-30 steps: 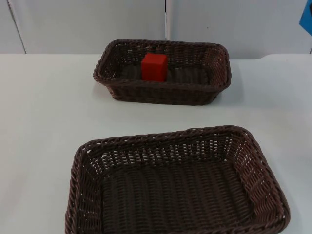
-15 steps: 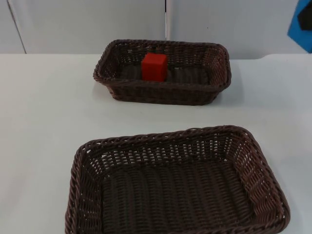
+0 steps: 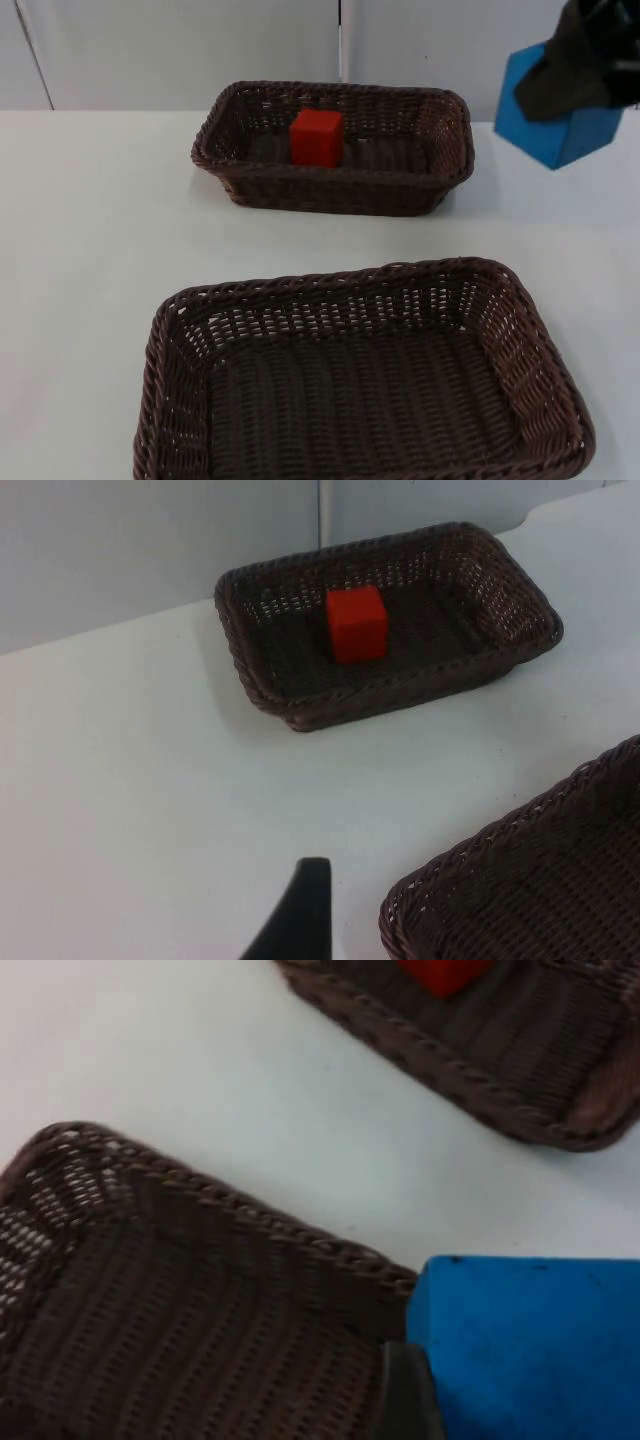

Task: Pick up one cube with the left hand and place it into the upper basket. Pick up one cube with the right hand and place it into the lower basket.

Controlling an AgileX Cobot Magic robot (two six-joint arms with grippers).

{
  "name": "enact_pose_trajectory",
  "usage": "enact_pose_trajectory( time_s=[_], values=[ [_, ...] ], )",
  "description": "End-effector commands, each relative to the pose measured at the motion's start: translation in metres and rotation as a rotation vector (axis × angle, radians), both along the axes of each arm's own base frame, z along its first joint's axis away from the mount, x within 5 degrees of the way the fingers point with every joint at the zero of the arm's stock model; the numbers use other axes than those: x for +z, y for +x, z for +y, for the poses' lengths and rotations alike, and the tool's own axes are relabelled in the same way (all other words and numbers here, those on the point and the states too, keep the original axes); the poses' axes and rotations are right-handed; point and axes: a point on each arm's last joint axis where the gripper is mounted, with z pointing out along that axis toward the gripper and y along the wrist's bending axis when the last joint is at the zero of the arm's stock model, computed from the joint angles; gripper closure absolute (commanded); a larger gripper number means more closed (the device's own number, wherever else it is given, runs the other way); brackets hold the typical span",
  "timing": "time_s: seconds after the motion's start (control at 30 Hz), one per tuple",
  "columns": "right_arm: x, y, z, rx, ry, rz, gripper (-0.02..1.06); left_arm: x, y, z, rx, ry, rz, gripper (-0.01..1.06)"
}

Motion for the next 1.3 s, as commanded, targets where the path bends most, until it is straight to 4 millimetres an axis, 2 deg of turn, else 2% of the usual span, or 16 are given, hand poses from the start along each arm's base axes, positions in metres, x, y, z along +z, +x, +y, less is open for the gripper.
enact_pose_trajectory(
  time_s=[0.0,0.33,0.67,0.9,1.27],
  values=[
    [0.003,-0.006,0.006,0.036,0.004,-0.014,1.05,-0.002,-0.002,0.000,-0.005,0.005,0.007,0.16],
    [-0.003,-0.027,0.033,0.151,0.008,-0.007,1.05,-0.002,-0.002,0.000,-0.005,0.005,0.007,0.16],
    [-0.019,-0.034,0.034,0.150,0.041,0.027,1.05,-0.002,-0.002,0.000,-0.005,0.003,0.007,0.16],
    [-0.033,-0.034,0.034,0.150,0.044,0.028,1.05,-0.002,-0.002,0.000,-0.006,0.000,0.008,0.16],
    [-0.075,-0.019,0.051,0.142,-0.002,0.098,1.05,-0.001,-0.002,0.000,-0.006,-0.003,0.007,0.16]
  ],
)
